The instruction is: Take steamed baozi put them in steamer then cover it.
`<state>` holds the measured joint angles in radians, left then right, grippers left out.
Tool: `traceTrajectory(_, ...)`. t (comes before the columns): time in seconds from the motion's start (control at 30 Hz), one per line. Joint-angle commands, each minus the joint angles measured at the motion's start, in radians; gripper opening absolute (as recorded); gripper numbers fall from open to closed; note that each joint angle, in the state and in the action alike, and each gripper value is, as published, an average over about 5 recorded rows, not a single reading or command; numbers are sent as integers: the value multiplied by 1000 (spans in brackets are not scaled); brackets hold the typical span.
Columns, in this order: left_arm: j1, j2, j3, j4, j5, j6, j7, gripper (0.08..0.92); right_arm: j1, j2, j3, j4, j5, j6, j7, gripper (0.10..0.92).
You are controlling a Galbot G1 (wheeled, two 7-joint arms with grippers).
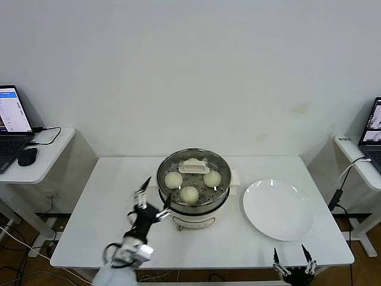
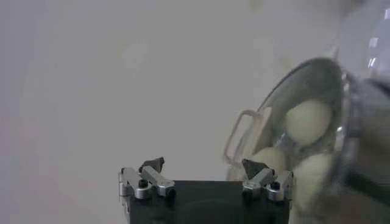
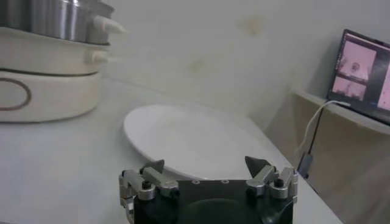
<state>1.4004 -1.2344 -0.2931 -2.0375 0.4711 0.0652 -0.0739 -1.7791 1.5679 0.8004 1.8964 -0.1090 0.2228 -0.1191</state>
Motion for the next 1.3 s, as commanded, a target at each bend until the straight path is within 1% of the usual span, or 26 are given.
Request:
traceTrajectory(0.03,329,89,-217,3,-837,-297,-142,823,-76,-61,-98,75,126,50,-33,823)
traceTrajectory(0.1,348,85,-212,22,-839,-307,-154,823,-93,-74,-119,93,152,37,-34,823)
traceTrajectory(0.2,362,71,-206,56,-848,-311,-159,823,-105,-79,-136,102,144,33,-35,822)
traceTrajectory(0.37,362,51,-195,100,-854,-323,-136,823,-107,-84,-150,88,112,38,-36,823)
traceTrajectory(0.5,368,51,-199,123,-850,-349,-110,823,-112,-82,-162,98,98,37,-36,823)
traceTrajectory(1.07,404,31,-176,87,-812,-313,-114,823,-131,-90,-192,123,97,24,-44,822)
traceTrajectory(1.3,435,26,-168,54,-806,-291,-134,823,-129,-82,-202,122,81,15,-25,823)
